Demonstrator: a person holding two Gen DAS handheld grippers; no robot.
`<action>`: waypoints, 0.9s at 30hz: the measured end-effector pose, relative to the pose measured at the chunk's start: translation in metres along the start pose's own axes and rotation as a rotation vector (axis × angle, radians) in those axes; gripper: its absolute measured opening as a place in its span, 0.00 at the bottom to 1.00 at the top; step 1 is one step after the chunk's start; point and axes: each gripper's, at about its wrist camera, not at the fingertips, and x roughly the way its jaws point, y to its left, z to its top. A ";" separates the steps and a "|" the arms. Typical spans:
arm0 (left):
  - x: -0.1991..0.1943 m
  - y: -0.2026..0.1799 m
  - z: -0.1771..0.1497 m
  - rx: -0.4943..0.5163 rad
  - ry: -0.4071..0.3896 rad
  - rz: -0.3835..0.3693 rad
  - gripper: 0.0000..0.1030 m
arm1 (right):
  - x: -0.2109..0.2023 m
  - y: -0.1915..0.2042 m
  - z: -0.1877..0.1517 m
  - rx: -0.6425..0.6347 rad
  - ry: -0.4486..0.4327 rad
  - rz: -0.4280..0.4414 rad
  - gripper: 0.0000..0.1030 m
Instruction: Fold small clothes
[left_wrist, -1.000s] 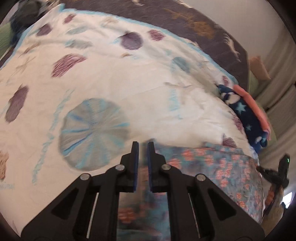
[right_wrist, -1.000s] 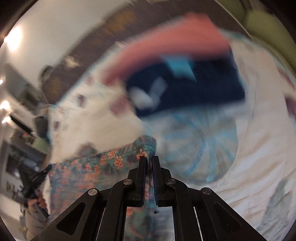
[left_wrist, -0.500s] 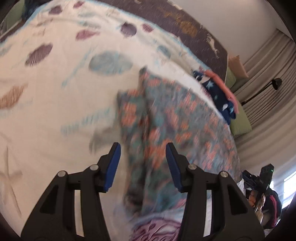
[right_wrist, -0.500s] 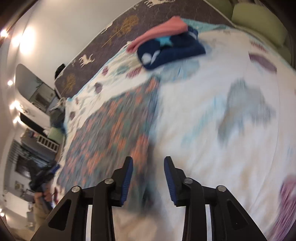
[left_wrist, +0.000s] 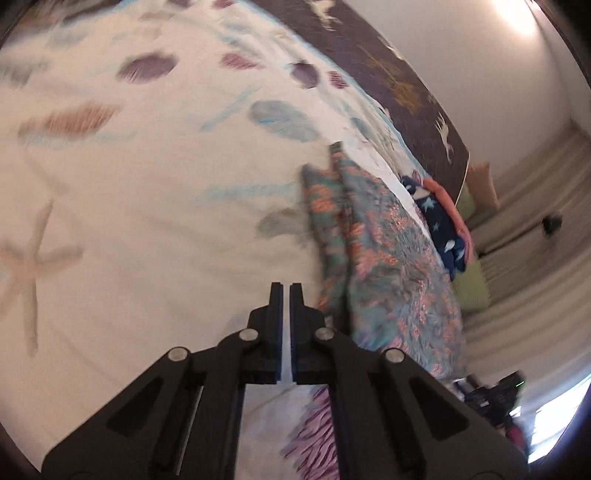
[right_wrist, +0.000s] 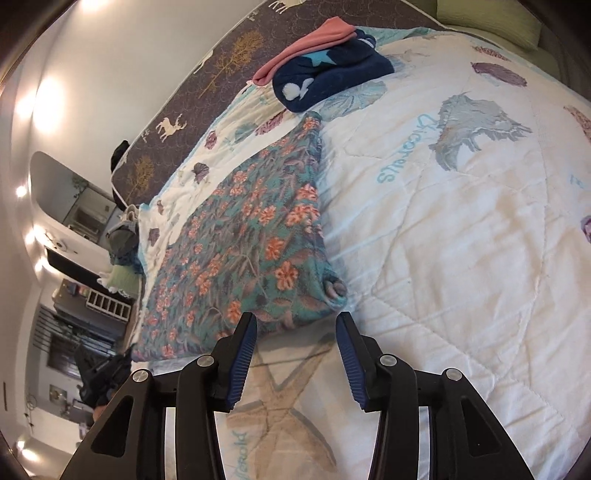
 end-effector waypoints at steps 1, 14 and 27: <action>-0.002 0.002 -0.002 -0.018 -0.001 -0.029 0.03 | 0.002 -0.002 0.000 0.013 0.004 -0.005 0.45; 0.002 -0.045 -0.004 0.143 -0.024 -0.022 0.04 | 0.003 -0.002 -0.006 0.043 -0.010 0.011 0.47; 0.041 -0.075 -0.006 0.319 0.067 0.115 0.26 | 0.008 0.006 -0.010 0.024 0.007 0.022 0.47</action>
